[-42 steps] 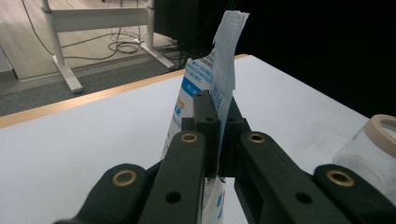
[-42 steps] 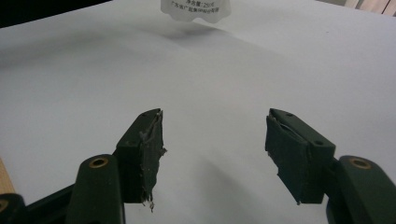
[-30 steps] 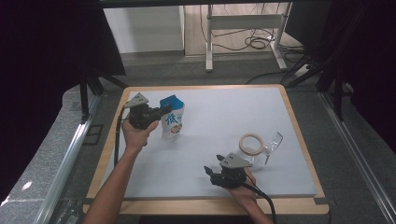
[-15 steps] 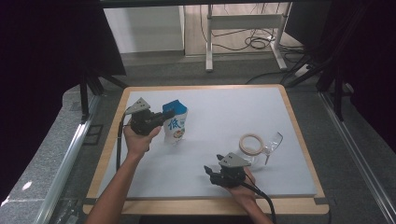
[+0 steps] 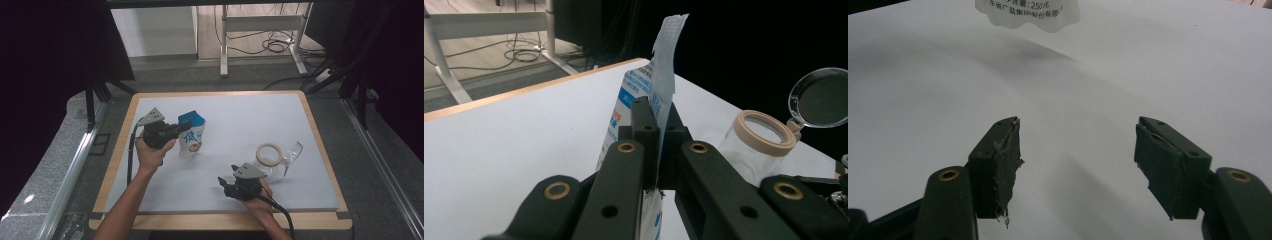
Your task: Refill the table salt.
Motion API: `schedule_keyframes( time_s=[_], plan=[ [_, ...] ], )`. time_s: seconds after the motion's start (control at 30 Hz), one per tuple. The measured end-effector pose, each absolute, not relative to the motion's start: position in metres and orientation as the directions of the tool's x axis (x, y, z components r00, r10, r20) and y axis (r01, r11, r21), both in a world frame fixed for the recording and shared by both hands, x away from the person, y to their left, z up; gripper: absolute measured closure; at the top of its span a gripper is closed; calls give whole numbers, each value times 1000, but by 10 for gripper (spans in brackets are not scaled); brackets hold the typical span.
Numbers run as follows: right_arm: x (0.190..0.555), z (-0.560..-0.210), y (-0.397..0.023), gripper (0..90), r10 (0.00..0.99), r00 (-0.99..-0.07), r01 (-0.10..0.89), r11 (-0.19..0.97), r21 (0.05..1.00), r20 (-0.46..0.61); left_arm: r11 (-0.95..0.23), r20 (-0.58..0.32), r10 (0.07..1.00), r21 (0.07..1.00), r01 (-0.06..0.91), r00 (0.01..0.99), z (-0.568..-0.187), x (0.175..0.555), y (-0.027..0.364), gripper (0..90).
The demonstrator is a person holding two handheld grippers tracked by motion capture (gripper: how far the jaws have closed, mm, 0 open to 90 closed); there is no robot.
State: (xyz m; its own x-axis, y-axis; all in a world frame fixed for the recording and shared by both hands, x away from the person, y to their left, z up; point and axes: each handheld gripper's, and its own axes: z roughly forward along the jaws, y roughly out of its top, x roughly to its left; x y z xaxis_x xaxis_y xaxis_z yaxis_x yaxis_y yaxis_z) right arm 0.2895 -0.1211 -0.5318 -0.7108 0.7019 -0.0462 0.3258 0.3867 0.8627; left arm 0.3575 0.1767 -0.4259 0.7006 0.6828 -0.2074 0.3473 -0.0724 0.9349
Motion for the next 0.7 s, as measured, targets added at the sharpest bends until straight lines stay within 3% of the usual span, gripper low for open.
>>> schedule_keyframes(
  time_s=[0.7],
  plan=[
    [303,-533,-99,275,702,-704,326,453,830,-107,-74,-236,605,935,348,761,-414,343,153,900]
  ],
)
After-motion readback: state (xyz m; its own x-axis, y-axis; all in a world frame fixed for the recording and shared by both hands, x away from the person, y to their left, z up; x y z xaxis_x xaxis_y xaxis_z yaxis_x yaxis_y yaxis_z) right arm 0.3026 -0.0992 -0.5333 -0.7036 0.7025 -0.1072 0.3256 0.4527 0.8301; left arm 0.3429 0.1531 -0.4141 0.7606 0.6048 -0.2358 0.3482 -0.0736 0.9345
